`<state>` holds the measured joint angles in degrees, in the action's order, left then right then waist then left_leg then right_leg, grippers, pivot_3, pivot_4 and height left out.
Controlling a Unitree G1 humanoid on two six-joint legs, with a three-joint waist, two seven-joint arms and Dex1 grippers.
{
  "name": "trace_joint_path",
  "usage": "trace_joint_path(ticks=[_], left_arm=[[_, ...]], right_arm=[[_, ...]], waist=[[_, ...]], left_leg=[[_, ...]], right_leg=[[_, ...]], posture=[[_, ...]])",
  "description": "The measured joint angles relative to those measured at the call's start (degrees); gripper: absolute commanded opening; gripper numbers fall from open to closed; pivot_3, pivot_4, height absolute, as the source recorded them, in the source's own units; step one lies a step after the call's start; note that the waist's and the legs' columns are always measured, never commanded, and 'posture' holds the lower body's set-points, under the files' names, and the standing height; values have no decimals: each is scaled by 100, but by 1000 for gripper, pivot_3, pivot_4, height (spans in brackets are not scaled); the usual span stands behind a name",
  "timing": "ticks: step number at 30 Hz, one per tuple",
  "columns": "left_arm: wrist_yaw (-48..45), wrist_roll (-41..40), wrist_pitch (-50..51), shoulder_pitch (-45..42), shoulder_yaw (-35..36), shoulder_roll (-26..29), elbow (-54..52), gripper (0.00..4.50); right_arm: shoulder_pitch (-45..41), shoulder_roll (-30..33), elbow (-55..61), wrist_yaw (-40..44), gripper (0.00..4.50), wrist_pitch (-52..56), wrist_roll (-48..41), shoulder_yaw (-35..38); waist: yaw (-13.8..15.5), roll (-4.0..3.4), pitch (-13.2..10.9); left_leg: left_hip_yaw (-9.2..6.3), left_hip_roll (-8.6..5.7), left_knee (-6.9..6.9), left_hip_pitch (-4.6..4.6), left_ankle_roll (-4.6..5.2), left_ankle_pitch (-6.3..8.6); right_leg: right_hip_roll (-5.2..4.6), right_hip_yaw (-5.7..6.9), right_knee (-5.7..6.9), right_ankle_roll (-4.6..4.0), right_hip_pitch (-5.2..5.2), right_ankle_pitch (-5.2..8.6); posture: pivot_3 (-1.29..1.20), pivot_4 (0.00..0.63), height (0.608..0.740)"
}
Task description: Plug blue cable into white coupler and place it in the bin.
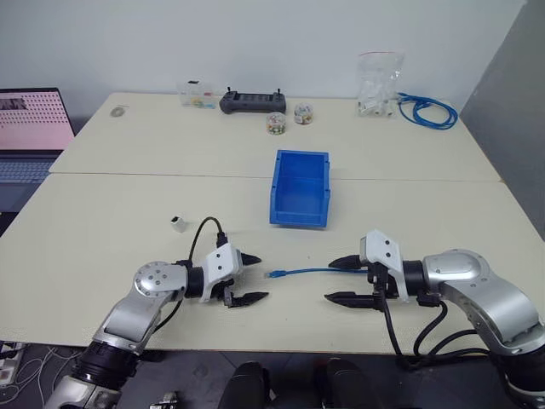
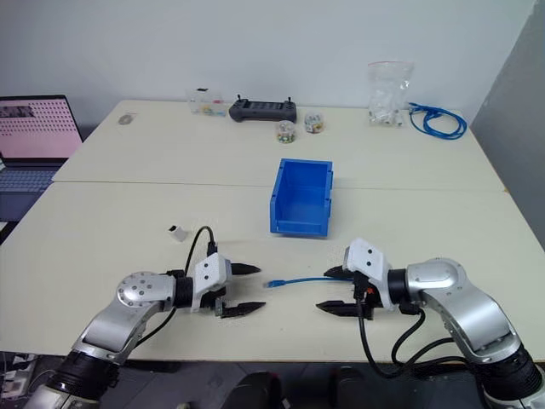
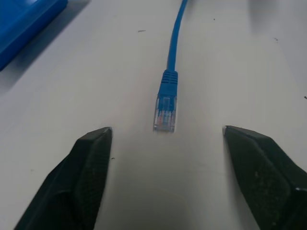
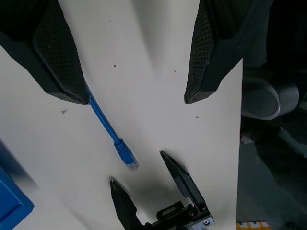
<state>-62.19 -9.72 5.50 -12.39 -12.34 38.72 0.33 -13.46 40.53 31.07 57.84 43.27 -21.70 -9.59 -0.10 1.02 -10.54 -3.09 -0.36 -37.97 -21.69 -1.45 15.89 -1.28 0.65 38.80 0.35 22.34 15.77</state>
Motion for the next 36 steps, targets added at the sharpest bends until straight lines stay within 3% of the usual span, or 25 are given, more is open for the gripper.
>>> trace_joint_path(ticks=[14, 20, 24, 29, 36], left_arm=[[-91, 348, 444, -543, -511, 13, -64, 210], [-62, 441, 752, -592, -545, 15, -247, 210], [37, 158, 1707, -630, -402, -171, -530, 210], [194, -960, 3370, -781, 120, -683, -728, 210], [48, -2706, 4935, -981, 923, -757, -1152, 210]], right_arm=[[109, -25, 256, -586, 3301, 156, -435, 232], [191, -36, 344, -804, 3301, 74, -441, 282], [717, -88, 638, -891, 3301, -217, -486, 415], [983, -443, 958, -1268, 3301, 320, -1208, 626], [1489, -793, 1021, -1890, 3301, 801, -1922, 968]], waist=[[7, -15, 18], [3, -18, 22], [12, -14, 21], [-9, 17, 1], [-27, 17, 0]], left_leg=[[2, -2, 0, 14, 0, 0], [3, -1, 0, 15, 0, 0], [-1, -2, 0, 3, 0, 0], [-17, 6, -2, -7, 0, 0], [-15, 5, 0, -7, -1, -1]], right_leg=[[1, -2, -2, 5, -13, 2], [1, -3, -3, 5, -13, 2], [2, 0, -6, 9, -8, 4], [9, 11, 0, 8, 1, 5], [8, 7, 0, 7, 3, 5]], posture=[[0, 150, 740], [0, 150, 740], [0, 150, 740], [0, 150, 740], [0, 150, 740]])
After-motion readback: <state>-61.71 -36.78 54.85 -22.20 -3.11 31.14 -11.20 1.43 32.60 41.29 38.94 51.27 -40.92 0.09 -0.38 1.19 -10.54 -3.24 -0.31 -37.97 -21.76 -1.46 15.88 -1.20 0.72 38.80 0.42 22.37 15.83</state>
